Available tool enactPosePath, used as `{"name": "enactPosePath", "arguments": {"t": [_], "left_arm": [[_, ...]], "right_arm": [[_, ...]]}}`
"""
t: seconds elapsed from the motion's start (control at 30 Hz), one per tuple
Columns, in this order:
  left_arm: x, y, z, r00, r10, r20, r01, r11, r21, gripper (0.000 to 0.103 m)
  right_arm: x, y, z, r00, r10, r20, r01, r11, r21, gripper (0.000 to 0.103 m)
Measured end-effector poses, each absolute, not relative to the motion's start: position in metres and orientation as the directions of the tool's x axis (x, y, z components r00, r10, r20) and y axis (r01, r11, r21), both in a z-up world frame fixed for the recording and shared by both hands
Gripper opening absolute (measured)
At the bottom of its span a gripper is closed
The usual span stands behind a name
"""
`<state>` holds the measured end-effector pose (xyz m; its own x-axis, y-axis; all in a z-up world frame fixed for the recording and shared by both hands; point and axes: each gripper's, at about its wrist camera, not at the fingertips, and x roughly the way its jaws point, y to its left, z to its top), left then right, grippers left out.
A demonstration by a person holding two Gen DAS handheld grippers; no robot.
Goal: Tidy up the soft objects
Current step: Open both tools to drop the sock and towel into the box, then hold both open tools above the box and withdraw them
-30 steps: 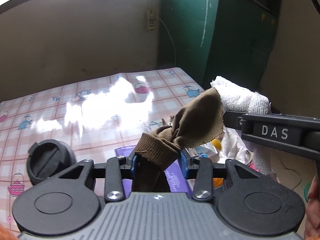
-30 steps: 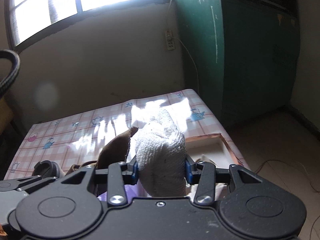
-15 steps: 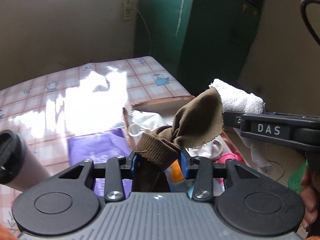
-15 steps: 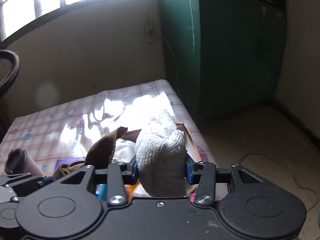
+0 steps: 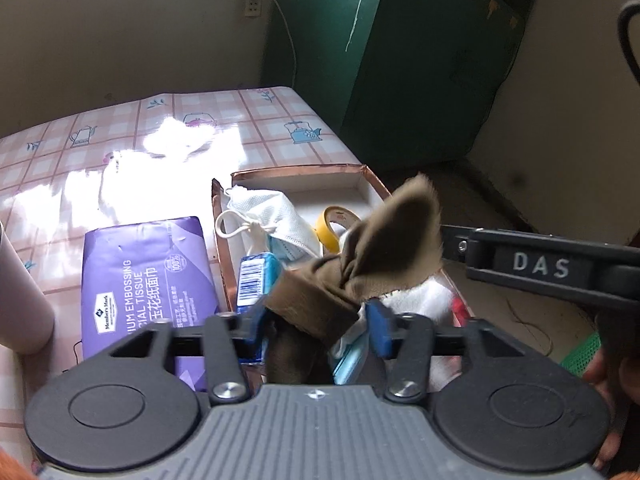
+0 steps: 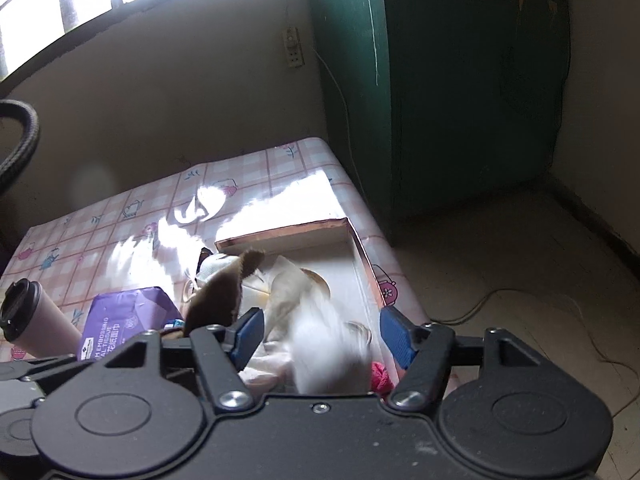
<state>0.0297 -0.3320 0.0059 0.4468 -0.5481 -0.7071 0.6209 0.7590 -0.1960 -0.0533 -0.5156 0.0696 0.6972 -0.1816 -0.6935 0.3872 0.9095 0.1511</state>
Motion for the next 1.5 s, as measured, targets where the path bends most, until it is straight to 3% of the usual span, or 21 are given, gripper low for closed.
{"name": "enactPosePath", "arguments": {"t": [0.3, 0.4, 0.53, 0.7, 1.5], "left_arm": [[0.025, -0.319, 0.014, 0.475, -0.522, -0.709, 0.6, 0.781, -0.173, 0.084], [0.016, -0.308, 0.024, 0.525, -0.47, -0.709, 0.575, 0.81, -0.111, 0.087], [-0.005, -0.29, 0.033, 0.601, -0.384, -0.701, 0.528, 0.849, -0.013, 0.101], [-0.018, -0.271, 0.027, 0.564, -0.392, -0.727, 0.509, 0.858, -0.068, 0.101], [-0.032, -0.267, 0.007, 0.503, -0.358, -0.787, 0.507, 0.859, -0.066, 0.103]], "right_arm": [[-0.073, -0.504, 0.084, 0.703, -0.245, -0.668, 0.407, 0.908, 0.095, 0.077], [-0.084, -0.491, 0.092, 0.708, -0.262, -0.656, 0.404, 0.912, 0.073, 0.08], [-0.095, -0.474, 0.095, 0.705, -0.251, -0.663, 0.387, 0.92, 0.063, 0.082], [-0.106, -0.457, 0.088, 0.676, -0.228, -0.701, 0.36, 0.932, 0.044, 0.082], [-0.119, -0.449, 0.069, 0.62, -0.233, -0.749, 0.395, 0.918, 0.042, 0.082]]}}
